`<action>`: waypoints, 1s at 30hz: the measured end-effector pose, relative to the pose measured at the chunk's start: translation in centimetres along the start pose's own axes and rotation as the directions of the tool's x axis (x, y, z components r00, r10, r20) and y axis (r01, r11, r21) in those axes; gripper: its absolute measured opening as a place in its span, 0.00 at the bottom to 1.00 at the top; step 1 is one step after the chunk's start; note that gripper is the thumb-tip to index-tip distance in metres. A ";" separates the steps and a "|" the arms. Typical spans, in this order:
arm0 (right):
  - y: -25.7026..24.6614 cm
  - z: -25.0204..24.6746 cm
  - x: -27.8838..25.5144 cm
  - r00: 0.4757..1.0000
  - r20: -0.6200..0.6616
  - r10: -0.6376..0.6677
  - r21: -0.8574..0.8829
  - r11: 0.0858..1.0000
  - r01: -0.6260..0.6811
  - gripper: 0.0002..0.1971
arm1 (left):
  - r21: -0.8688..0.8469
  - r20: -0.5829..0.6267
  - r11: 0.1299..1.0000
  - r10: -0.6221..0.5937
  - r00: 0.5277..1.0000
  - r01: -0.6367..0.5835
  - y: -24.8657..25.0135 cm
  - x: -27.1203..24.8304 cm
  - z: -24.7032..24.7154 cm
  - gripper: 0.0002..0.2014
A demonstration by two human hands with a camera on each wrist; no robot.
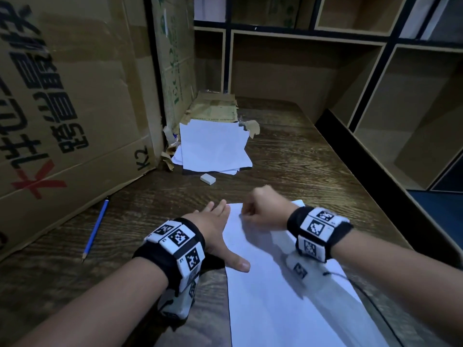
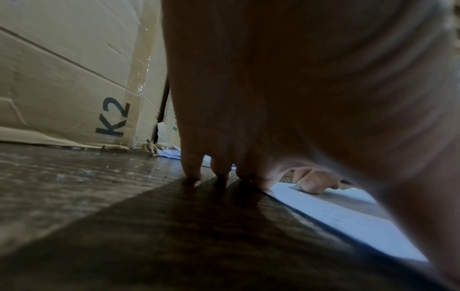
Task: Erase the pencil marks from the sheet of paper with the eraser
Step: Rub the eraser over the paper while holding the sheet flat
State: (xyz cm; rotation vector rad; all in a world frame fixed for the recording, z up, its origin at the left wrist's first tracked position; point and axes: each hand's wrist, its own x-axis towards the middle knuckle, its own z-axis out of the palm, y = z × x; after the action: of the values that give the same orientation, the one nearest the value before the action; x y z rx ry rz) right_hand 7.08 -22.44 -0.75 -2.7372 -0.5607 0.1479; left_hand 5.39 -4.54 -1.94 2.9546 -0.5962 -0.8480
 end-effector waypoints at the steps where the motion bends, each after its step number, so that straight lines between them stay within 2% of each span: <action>1: 1.0 -0.7 0.2 0.998 -0.034 0.046 -0.018 0.999 -0.046 0.06 | 0.001 -0.002 1.000 -0.014 1.000 0.014 0.1 -0.3 0.0 0.75; 6: 3.9 -1.8 -0.7 0.983 -0.071 0.168 -0.054 0.984 -0.172 0.06 | -0.017 0.010 0.998 -0.064 0.998 0.064 0.5 -1.1 0.0 0.75; 9: 4.3 -1.7 -2.5 0.975 -0.016 0.221 -0.083 0.972 -0.221 0.06 | 0.012 -0.015 0.987 -0.161 0.987 0.161 2.0 -1.8 0.4 0.75; 12: 4.2 -1.0 -4.0 0.978 0.058 0.201 -0.106 0.975 -0.194 0.07 | 0.063 -0.076 0.965 -0.248 0.966 0.253 4.7 -2.9 1.4 0.72; 14: 4.1 -0.7 -4.2 0.980 0.085 0.182 -0.039 0.983 -0.179 0.05 | 0.107 -0.109 0.963 -0.235 0.966 0.246 5.9 -3.6 1.9 0.65; 16: 3.7 -0.9 -4.1 0.982 0.093 0.162 0.025 0.986 -0.165 0.04 | 0.133 -0.163 0.971 -0.178 0.970 0.201 6.6 -4.2 1.7 0.49; 18: 3.1 -1.1 -4.0 0.984 0.118 0.130 0.080 0.987 -0.140 0.05 | 0.190 -0.150 0.963 -0.166 0.975 0.193 6.7 -5.0 0.4 0.36; 21: 2.3 -1.2 -4.1 0.986 0.149 0.075 0.110 0.990 -0.092 0.05 | 0.244 -0.179 0.947 -0.170 0.969 0.211 5.9 -5.6 -1.8 0.25; 23: 2.0 -1.0 -4.1 0.995 0.096 0.037 0.133 0.990 -0.049 0.05 | 0.202 -0.255 0.954 -0.166 0.953 0.220 4.6 -5.4 -2.6 0.24; 25: 1.7 -0.8 -4.0 0.999 0.036 -0.007 0.173 0.985 0.000 0.04 | 0.115 -0.301 0.984 -0.097 0.949 0.137 3.0 -4.6 -2.5 0.27; 26: 1.6 -0.6 -4.0 0.999 0.030 -0.022 0.204 0.979 0.015 0.03 | 0.073 -0.269 0.996 -0.029 0.963 0.050 2.2 -4.0 -2.2 0.32; 28: 1.3 -0.3 -4.0 0.998 0.051 -0.045 0.242 0.970 0.031 0.01 | 0.018 -0.109 0.995 0.101 0.989 -0.099 1.0 -3.4 -1.7 0.47; 30: 1.1 -0.1 -3.9 0.996 0.048 -0.081 0.230 0.971 0.068 0.03 | -0.017 0.005 0.990 0.141 0.990 -0.141 0.3 -2.9 -1.2 0.52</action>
State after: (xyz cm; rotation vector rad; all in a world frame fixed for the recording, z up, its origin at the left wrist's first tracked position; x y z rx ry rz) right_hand 3.92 -24.96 -0.96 -2.4919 -0.6201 0.2563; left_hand 3.65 -3.85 0.55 2.8542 -0.7834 -0.8452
